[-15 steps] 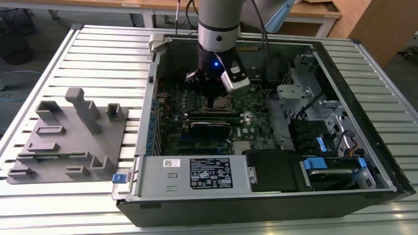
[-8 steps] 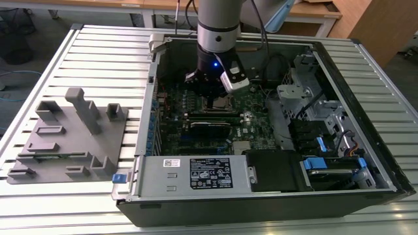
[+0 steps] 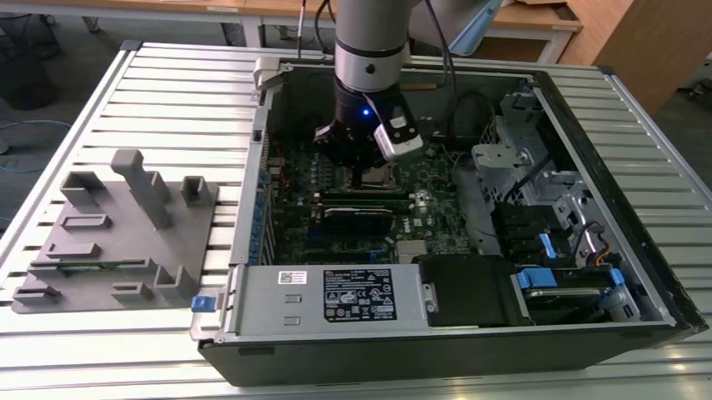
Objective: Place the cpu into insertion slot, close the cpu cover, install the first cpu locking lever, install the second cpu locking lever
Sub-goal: 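Install the second cpu locking lever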
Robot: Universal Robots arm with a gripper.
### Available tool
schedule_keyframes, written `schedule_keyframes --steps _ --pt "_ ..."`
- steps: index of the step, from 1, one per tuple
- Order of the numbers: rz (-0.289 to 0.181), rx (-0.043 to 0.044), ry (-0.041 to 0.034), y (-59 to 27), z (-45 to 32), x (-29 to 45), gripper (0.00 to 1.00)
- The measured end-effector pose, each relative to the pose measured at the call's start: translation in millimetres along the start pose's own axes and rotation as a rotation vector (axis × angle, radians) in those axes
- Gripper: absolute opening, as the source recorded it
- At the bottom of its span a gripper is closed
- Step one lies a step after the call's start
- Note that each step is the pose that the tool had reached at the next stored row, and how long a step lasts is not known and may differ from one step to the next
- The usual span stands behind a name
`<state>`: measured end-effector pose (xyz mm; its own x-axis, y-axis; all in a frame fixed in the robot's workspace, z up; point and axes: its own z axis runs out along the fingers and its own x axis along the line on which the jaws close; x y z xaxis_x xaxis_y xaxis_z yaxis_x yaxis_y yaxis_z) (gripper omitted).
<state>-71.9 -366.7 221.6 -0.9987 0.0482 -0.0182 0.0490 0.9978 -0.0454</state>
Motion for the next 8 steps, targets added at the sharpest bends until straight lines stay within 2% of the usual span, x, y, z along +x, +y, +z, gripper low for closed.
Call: schedule_keyframes --steps 8 --pt "0.0 0.0006 0.0 0.1 4.7 1.1 0.11"
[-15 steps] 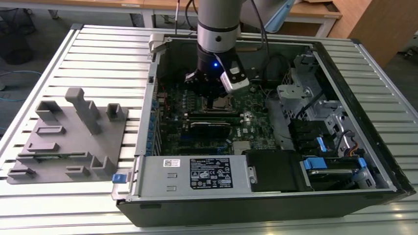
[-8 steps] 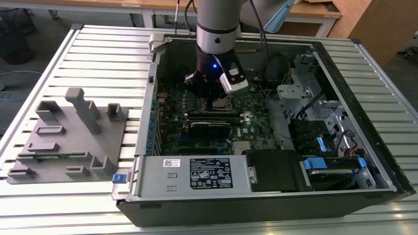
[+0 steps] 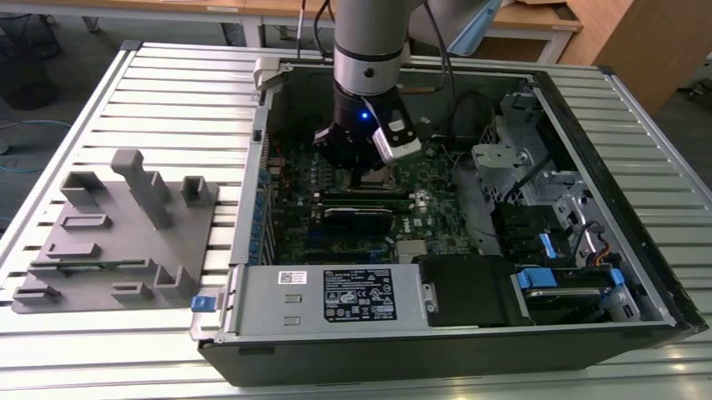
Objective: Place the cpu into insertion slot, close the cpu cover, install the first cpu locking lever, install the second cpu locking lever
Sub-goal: 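Install the second cpu locking lever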
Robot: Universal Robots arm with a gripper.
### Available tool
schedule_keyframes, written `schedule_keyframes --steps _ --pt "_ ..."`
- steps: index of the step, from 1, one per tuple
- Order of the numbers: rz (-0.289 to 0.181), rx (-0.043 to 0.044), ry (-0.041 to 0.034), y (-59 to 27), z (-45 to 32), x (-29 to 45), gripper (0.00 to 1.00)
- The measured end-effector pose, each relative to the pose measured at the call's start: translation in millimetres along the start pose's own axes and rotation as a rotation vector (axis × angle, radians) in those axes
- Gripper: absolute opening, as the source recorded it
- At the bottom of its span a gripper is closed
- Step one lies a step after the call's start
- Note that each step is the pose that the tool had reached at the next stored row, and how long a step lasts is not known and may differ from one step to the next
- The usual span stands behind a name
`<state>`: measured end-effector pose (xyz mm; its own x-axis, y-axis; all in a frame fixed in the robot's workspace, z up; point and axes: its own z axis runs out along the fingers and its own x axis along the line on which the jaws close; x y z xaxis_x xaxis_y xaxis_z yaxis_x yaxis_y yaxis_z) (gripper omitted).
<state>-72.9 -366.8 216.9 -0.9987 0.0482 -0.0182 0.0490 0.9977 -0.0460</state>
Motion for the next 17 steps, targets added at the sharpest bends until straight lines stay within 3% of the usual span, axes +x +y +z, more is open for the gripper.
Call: schedule_keyframes --steps 17 --pt "0.0 0.0005 0.0 0.1 1.7 0.0 0.11"
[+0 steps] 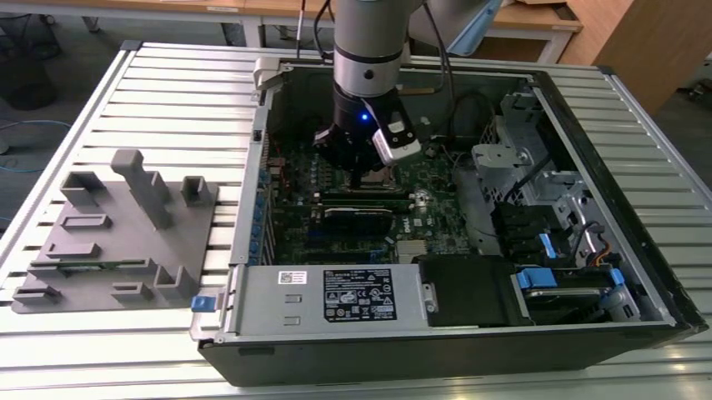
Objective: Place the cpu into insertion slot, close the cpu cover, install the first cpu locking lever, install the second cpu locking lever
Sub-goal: 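Install the second cpu locking lever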
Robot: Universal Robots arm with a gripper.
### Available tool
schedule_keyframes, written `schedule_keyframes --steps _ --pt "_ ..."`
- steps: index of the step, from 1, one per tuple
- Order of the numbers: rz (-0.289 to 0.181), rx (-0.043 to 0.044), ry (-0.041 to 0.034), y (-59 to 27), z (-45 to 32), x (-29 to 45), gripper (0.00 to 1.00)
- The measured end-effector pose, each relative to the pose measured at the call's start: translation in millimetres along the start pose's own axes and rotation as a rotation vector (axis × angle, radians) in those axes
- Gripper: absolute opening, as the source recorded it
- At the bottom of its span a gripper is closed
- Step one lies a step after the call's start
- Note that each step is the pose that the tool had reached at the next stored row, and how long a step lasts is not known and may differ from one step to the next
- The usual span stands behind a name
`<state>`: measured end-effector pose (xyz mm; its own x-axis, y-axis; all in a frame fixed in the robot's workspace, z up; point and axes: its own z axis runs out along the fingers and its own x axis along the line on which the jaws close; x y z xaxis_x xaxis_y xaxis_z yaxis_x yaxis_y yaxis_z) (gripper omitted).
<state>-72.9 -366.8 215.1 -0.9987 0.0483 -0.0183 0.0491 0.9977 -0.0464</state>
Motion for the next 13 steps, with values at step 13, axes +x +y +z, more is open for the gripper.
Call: schedule_keyframes --steps 13 --pt "0.002 -0.0001 0.0 0.1 6.9 5.7 0.11"
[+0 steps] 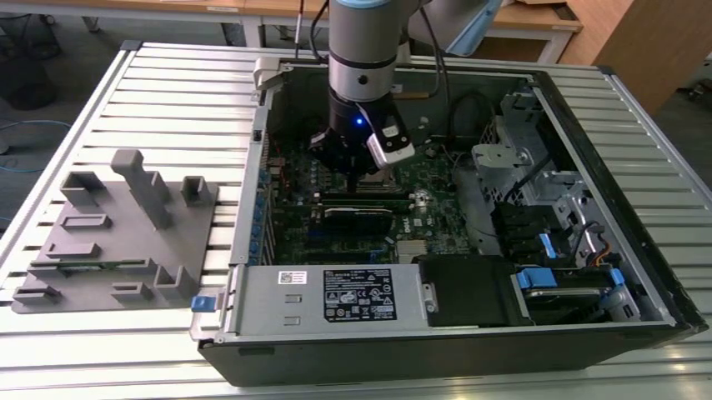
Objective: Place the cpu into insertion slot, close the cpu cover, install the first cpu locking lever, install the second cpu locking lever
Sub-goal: 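Install the second cpu locking lever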
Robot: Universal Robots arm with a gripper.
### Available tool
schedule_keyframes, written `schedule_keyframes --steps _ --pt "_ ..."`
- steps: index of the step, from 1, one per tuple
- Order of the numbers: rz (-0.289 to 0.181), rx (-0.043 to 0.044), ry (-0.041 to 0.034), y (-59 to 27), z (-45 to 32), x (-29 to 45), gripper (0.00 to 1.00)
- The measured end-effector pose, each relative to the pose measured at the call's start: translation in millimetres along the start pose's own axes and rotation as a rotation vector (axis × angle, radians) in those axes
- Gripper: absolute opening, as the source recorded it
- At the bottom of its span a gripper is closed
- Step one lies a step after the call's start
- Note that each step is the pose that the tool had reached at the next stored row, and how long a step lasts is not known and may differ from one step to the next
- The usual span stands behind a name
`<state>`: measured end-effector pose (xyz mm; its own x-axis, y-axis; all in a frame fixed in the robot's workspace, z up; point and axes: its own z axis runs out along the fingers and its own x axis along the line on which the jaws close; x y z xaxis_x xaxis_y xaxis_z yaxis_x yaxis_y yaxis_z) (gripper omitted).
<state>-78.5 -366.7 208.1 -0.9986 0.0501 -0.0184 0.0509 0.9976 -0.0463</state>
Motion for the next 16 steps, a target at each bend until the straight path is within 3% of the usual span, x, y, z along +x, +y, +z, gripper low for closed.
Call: schedule_keyframes --steps 7,9,14,16 --pt "0.002 -0.0007 0.0002 -0.3 1.8 1.1 0.11" --pt "0.002 -0.0046 0.0003 -0.3 2.4 1.1 0.11" --pt "0.002 -0.0438 0.0024 -0.2 4.4 1.3 0.11" --pt "0.002 -0.0554 0.003 -0.2 5.2 1.4 0.11"
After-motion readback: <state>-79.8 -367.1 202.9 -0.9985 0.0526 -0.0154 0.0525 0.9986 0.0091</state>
